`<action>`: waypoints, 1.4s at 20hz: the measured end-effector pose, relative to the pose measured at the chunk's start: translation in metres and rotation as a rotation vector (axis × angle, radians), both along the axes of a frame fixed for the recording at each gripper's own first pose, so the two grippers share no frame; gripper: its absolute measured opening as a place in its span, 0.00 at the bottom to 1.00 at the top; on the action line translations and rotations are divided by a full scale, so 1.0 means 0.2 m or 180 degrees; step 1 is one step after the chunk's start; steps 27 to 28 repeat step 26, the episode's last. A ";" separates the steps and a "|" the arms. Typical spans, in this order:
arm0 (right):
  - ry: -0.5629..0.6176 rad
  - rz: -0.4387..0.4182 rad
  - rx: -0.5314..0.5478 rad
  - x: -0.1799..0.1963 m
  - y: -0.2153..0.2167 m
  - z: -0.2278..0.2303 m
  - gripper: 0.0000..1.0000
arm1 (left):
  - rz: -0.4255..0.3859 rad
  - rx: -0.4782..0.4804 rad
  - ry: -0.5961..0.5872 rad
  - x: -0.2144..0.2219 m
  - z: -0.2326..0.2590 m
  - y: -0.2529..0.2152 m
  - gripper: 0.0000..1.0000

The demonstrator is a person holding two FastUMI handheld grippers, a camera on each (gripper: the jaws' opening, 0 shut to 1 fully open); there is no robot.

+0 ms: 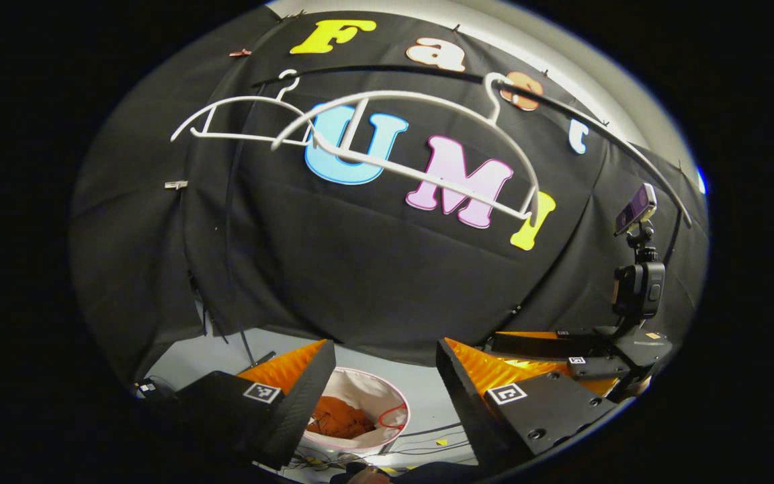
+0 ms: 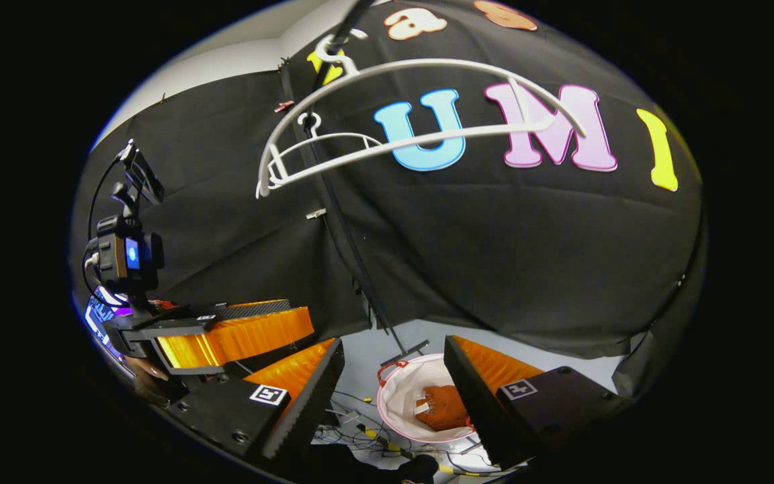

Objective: Grasp the clothes on the hanger with both hands and then place them into the laundry hamper below.

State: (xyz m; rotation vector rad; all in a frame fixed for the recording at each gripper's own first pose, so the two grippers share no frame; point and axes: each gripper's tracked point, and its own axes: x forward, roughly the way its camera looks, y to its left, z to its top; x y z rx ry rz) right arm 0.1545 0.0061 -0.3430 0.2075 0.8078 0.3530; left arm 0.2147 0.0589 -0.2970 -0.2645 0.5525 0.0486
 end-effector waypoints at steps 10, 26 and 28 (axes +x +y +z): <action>-0.1079 -0.0441 -0.0305 -0.33 0.02 0.68 0.98 | -0.0459 0.0389 -0.0865 -0.43 0.60 -0.11 0.96; -0.1964 -0.0860 -0.0656 -0.82 0.03 1.26 0.93 | -0.0770 0.0536 -0.1489 -0.99 1.05 -0.27 0.95; -0.1964 -0.0860 -0.0656 -0.82 0.03 1.26 0.93 | -0.0770 0.0536 -0.1489 -0.99 1.05 -0.27 0.95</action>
